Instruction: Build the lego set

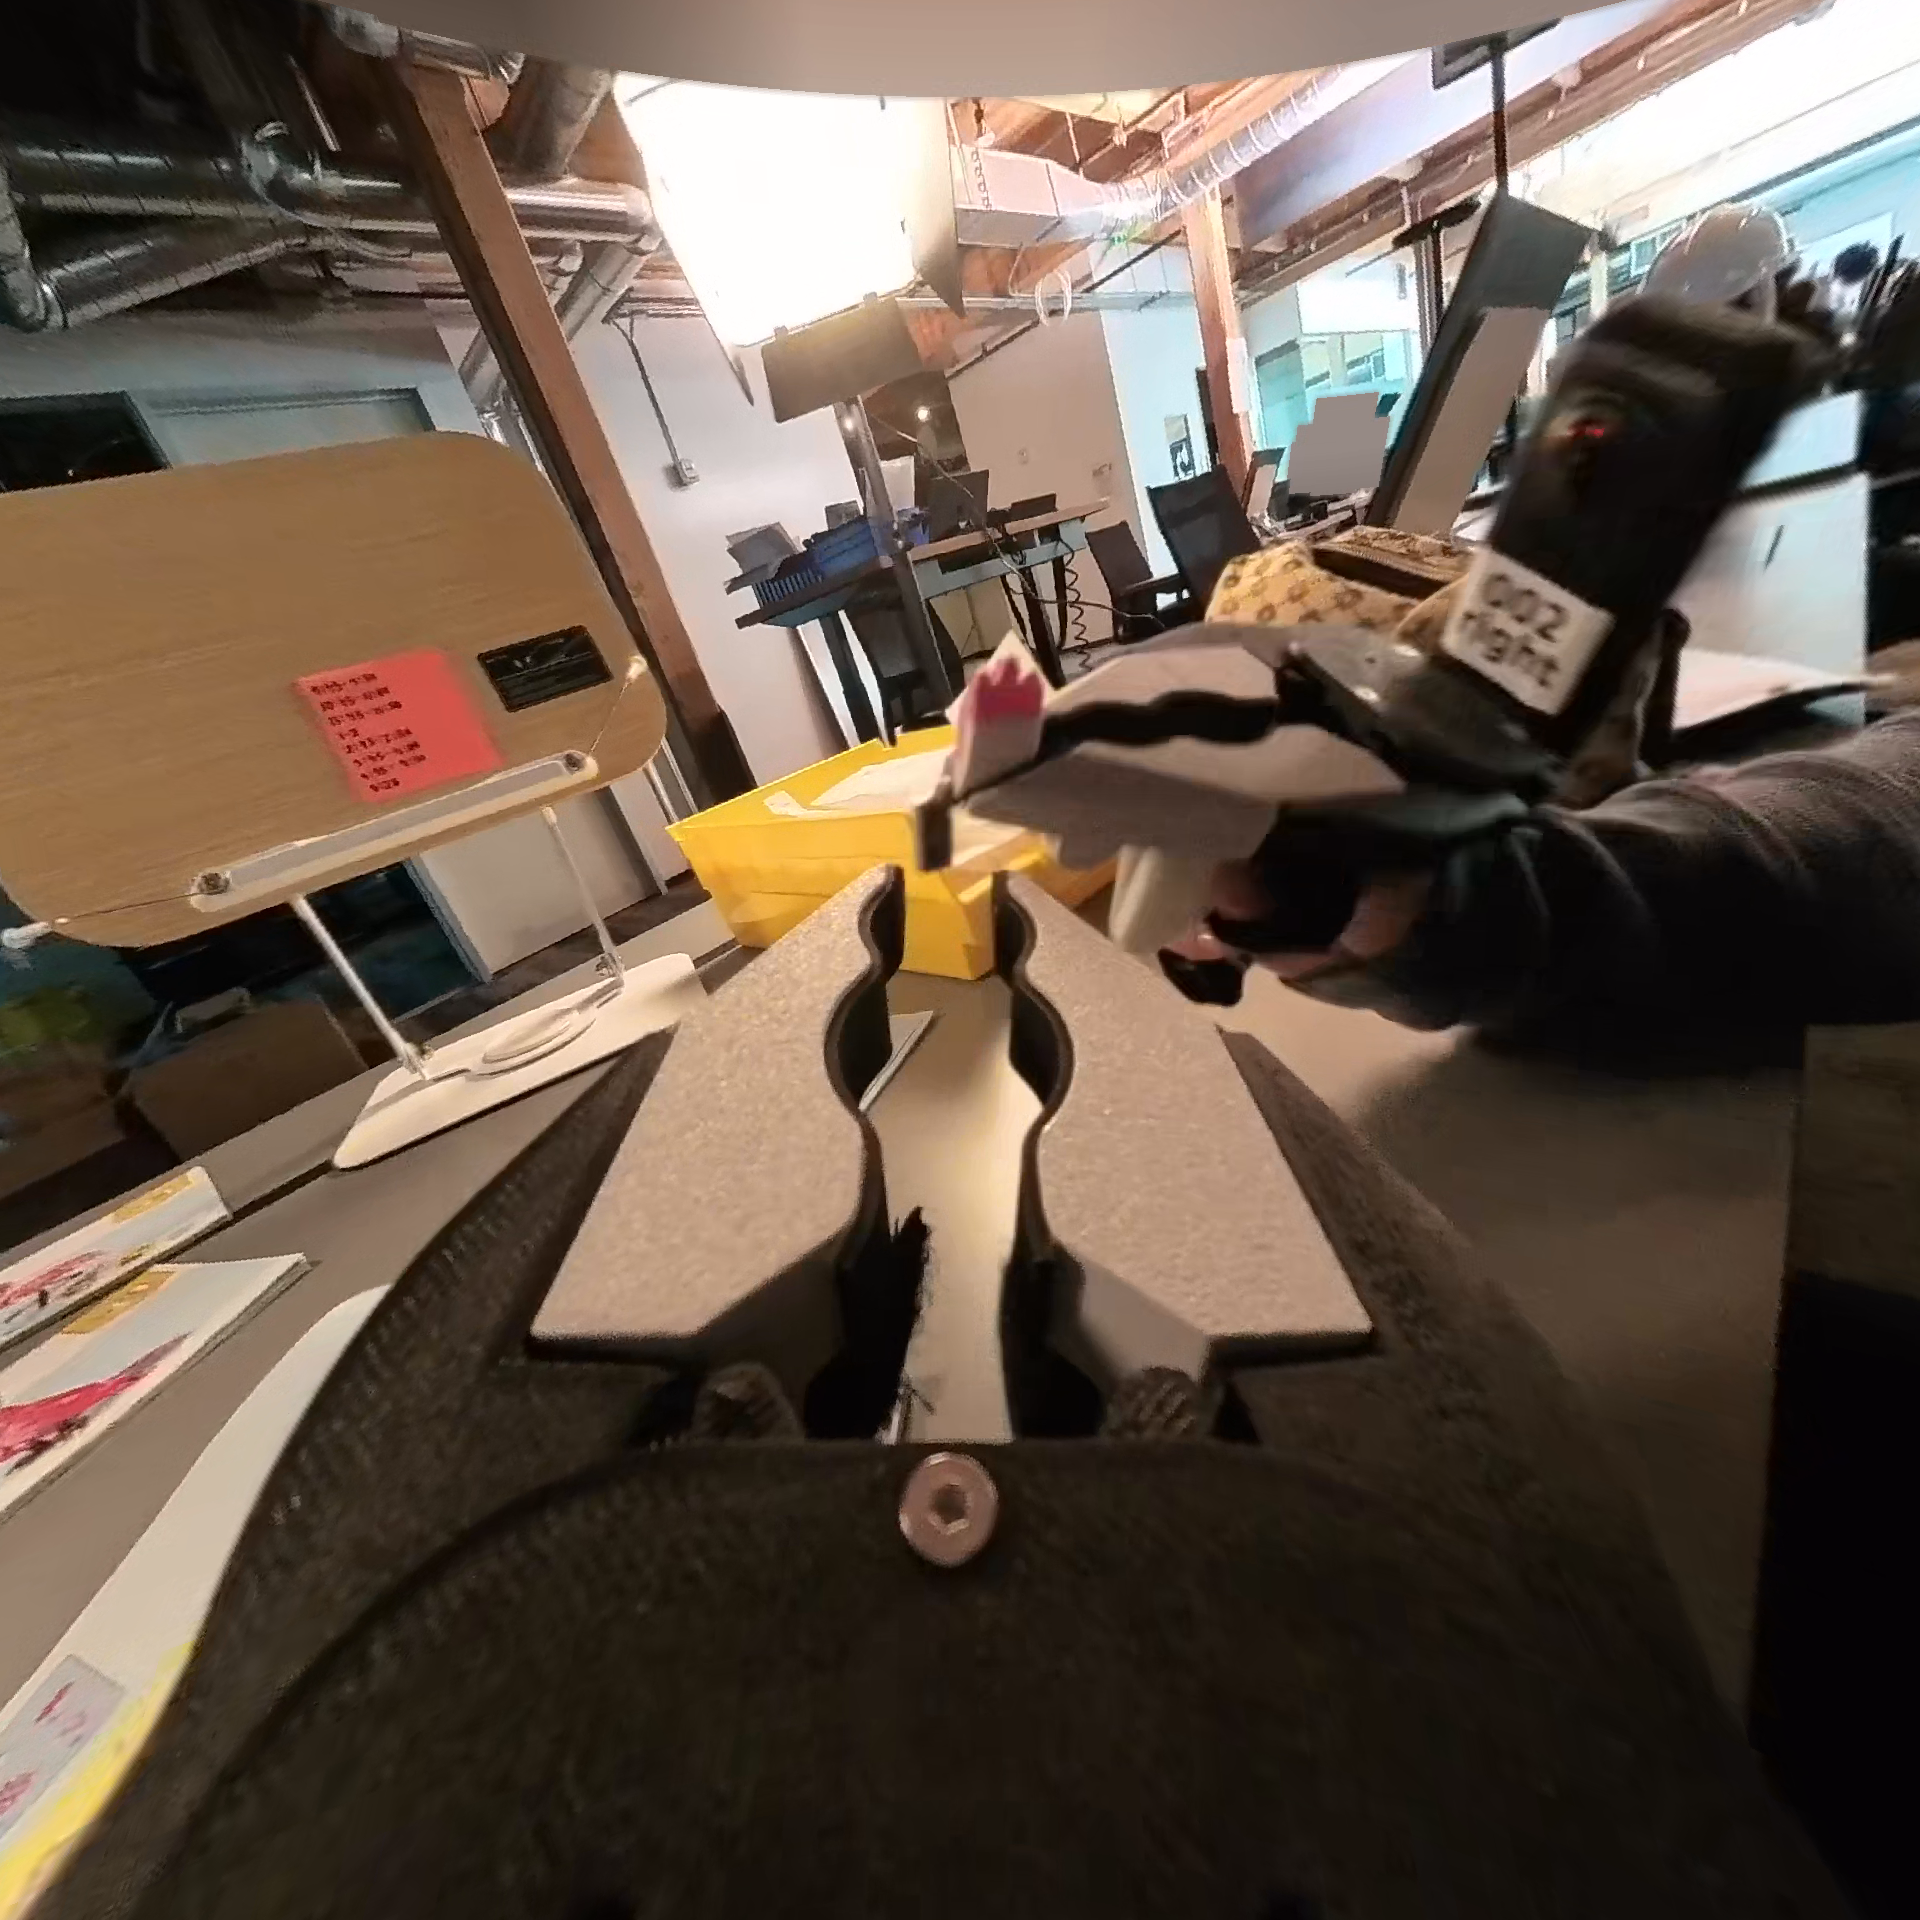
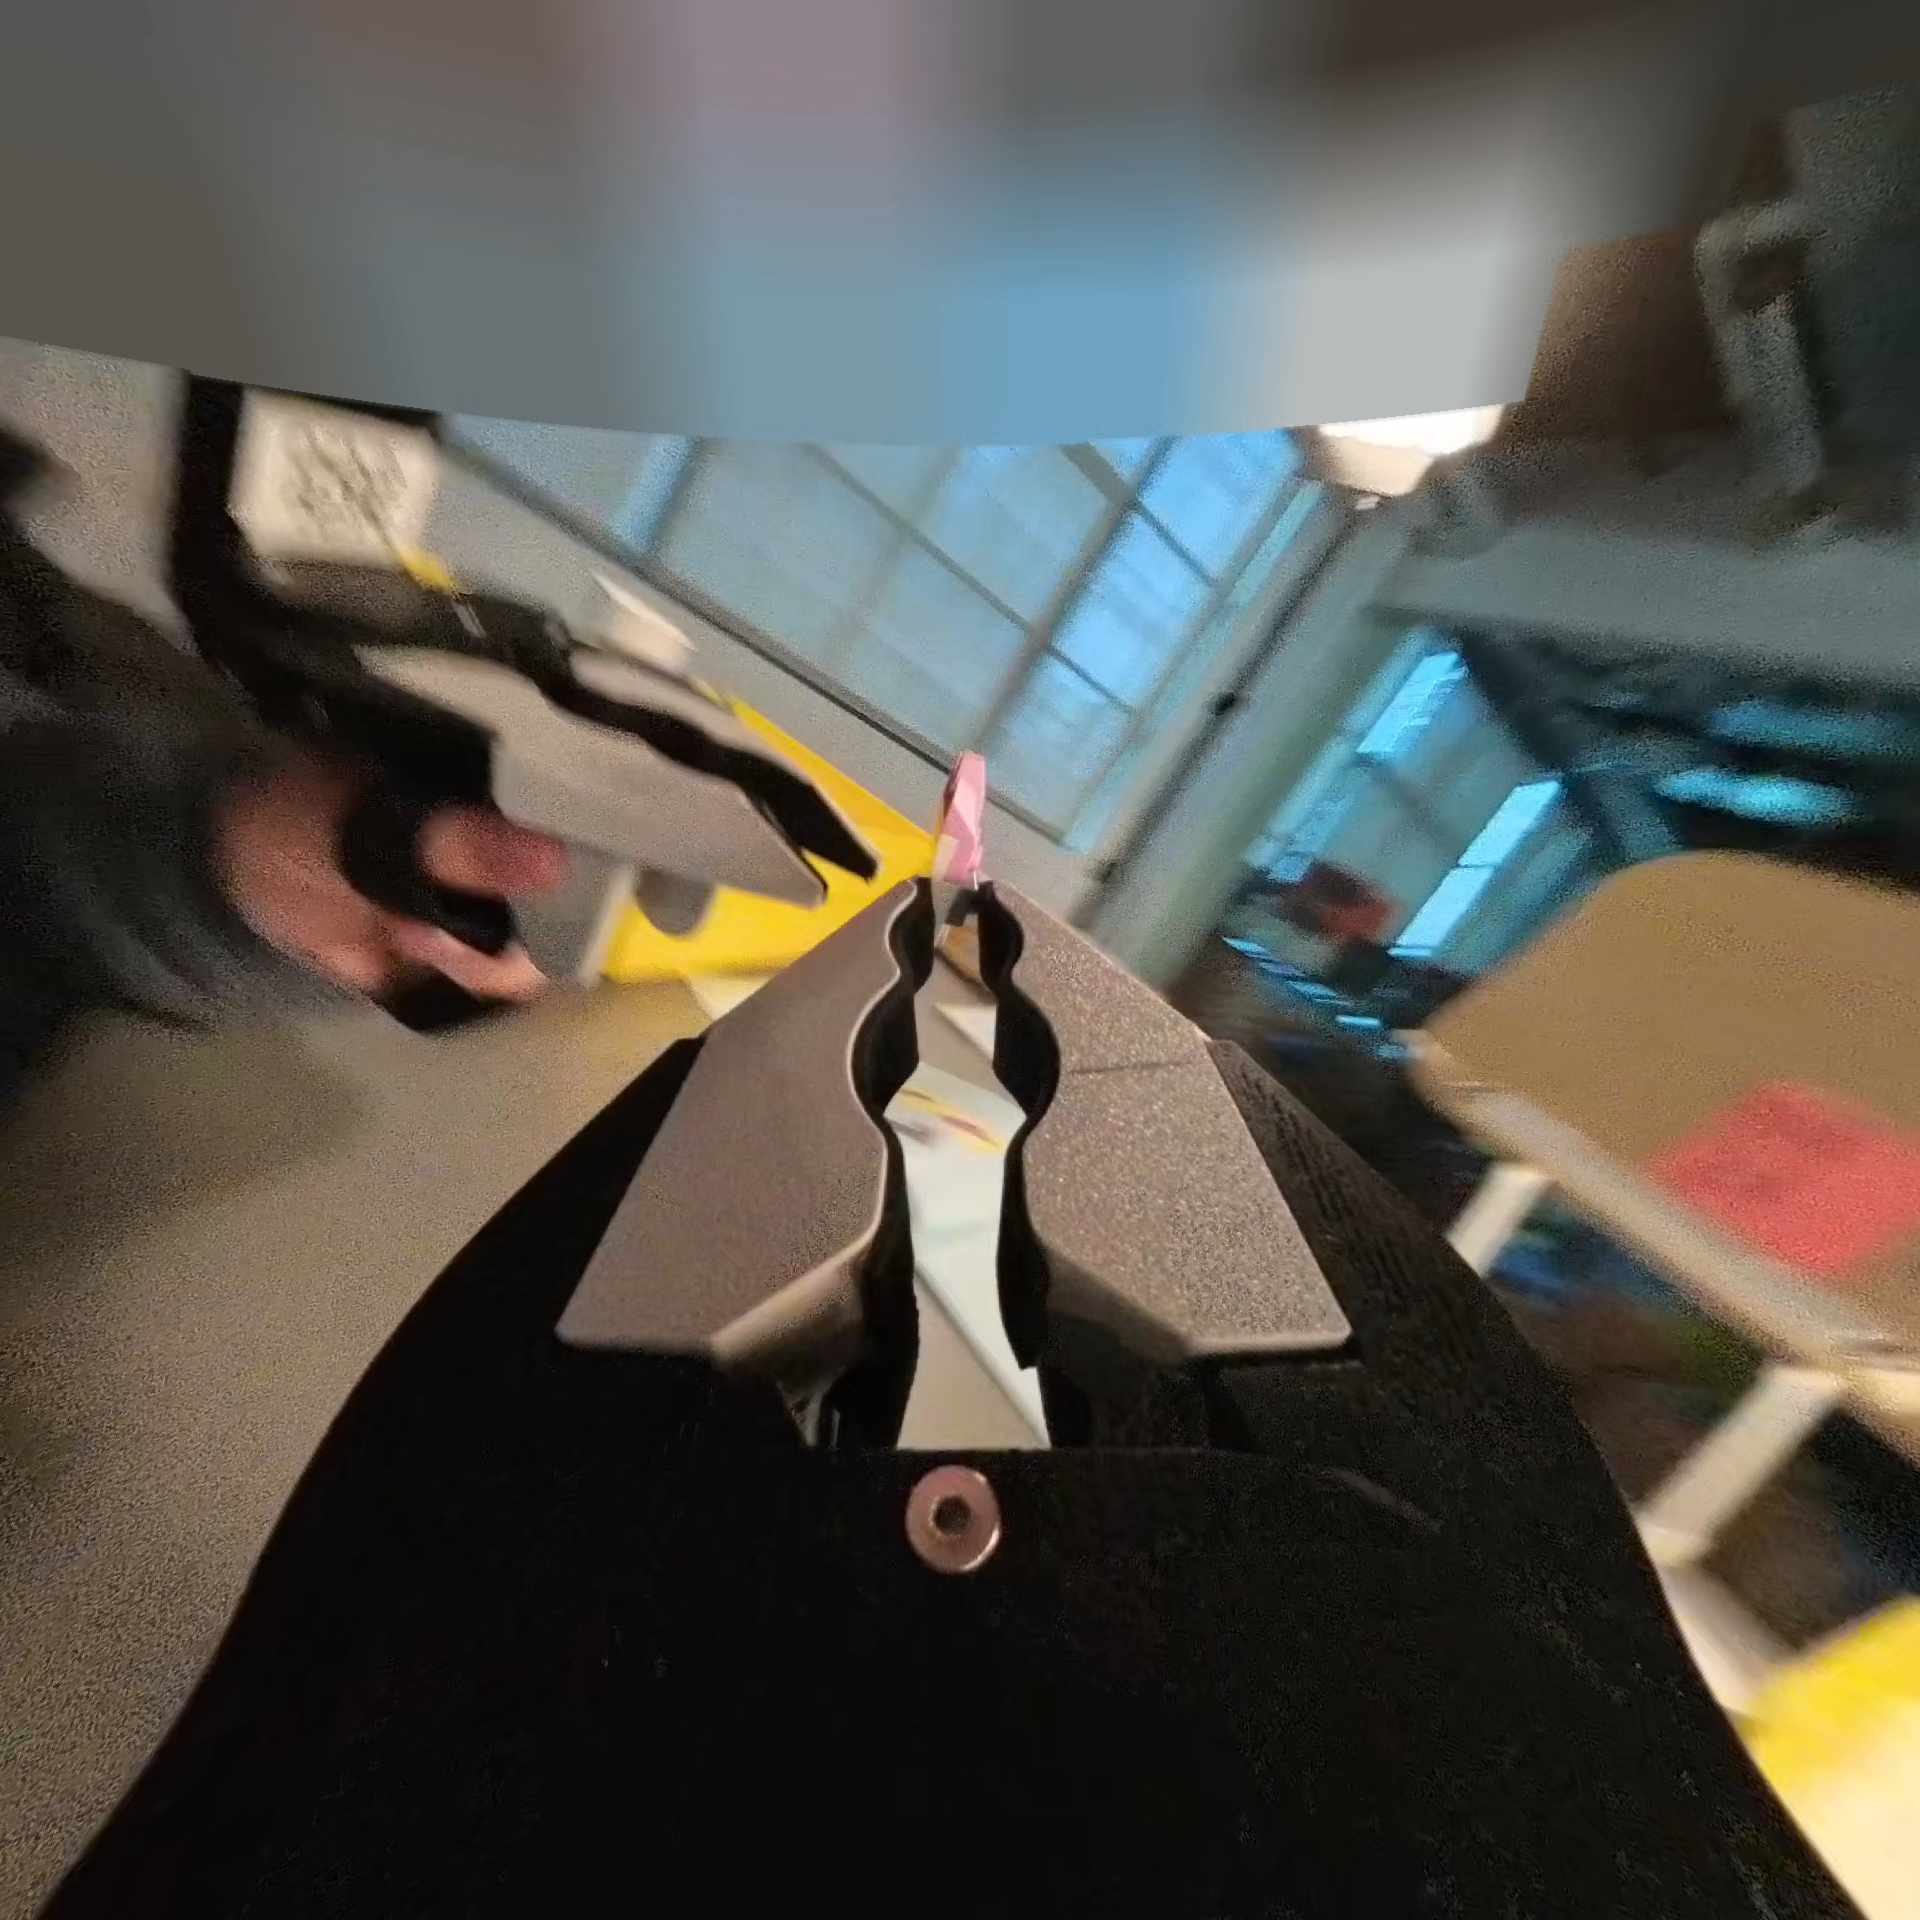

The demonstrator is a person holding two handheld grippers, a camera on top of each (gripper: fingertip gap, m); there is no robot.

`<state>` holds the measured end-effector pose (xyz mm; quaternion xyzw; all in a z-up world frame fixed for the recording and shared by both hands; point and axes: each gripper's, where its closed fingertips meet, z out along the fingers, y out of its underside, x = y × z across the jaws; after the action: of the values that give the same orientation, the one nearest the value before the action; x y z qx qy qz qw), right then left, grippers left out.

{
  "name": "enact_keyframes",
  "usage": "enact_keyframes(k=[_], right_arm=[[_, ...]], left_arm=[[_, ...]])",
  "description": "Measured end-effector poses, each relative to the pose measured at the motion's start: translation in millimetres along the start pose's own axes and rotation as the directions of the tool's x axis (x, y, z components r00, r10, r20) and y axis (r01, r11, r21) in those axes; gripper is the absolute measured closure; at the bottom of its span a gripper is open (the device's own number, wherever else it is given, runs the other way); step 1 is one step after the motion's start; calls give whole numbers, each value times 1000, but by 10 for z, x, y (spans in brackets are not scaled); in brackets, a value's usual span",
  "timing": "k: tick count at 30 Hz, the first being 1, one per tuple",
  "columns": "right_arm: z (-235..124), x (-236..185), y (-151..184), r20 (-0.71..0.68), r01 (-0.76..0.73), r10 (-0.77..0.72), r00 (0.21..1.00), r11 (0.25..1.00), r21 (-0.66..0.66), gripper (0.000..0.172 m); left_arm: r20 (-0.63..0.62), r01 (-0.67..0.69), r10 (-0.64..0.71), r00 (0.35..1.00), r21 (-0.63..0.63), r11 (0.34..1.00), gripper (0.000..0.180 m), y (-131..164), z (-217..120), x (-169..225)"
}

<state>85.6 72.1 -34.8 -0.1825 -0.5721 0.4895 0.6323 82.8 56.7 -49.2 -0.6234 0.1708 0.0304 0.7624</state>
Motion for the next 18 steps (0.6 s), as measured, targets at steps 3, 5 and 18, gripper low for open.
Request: enact_keyframes(k=[3, 5, 18], right_arm=[[-99, 66, -189, 156, -346, 325, 933, 927, 141, 166], [-150, 104, -274, 237, -480, 435, 869, 857, 189, 166], [-183, 95, -317, 341, -605, 525, 780, 773, 194, 166]], left_arm=[[-6, 33, -33, 999, -5, 999, 165, 16, 5, -17], [-12, 45, -45, 999, -11, 999, 166, 29, 13, -16], [-44, 95, -97, 994, -40, 995, 168, 84, 36, 3]])
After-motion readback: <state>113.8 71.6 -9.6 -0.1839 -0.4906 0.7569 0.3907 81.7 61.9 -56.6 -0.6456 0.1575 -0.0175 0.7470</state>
